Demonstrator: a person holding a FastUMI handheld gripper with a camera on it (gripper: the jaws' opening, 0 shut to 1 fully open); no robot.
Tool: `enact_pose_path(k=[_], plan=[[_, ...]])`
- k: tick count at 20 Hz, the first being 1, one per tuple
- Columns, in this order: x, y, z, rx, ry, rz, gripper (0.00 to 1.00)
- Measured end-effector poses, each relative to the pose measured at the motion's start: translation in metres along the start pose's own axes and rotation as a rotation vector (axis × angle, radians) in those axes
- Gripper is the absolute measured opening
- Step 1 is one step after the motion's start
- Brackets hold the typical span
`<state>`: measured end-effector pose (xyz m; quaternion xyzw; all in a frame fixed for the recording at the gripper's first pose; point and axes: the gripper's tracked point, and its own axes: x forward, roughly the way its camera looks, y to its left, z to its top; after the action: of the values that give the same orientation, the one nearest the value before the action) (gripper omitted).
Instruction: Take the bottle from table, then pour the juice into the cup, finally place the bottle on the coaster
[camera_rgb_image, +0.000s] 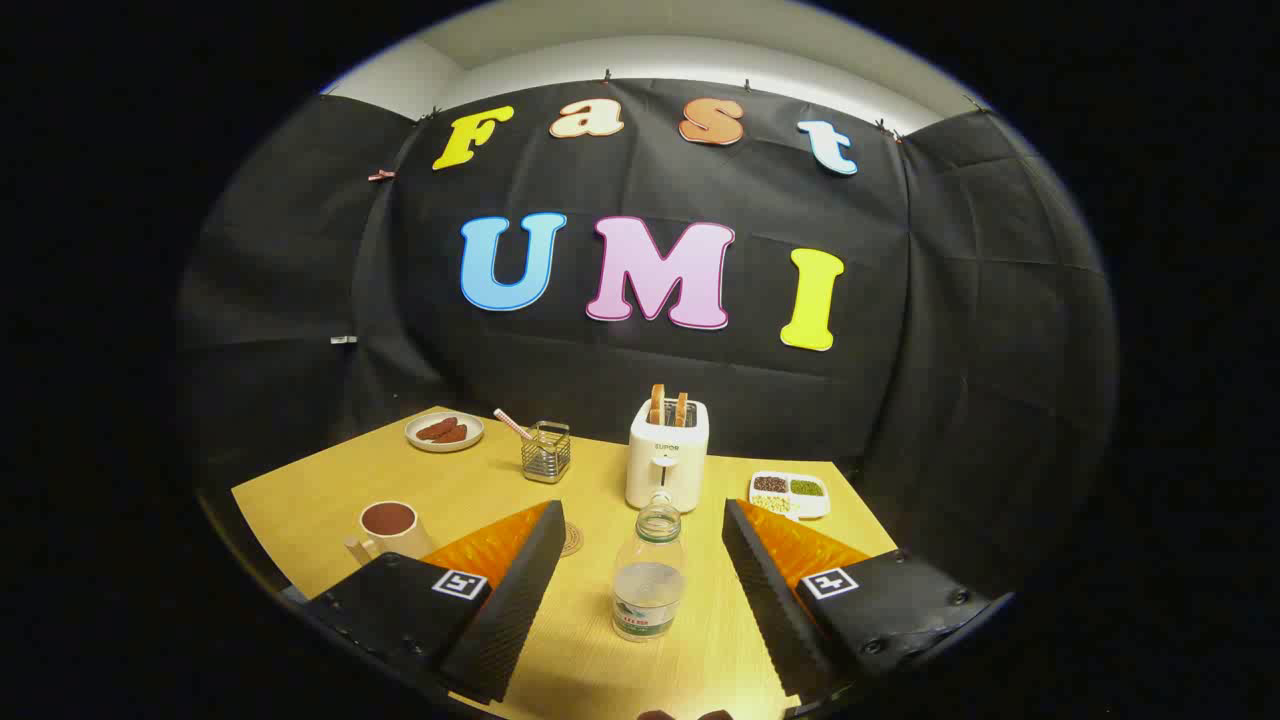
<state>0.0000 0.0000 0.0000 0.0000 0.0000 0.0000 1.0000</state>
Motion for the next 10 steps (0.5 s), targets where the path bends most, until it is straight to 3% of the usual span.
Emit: enact_pose_path(k=[10], plan=[[0.0005, -0.0066, 0.0014, 0.014, -0.002, -0.010, 0.97]])
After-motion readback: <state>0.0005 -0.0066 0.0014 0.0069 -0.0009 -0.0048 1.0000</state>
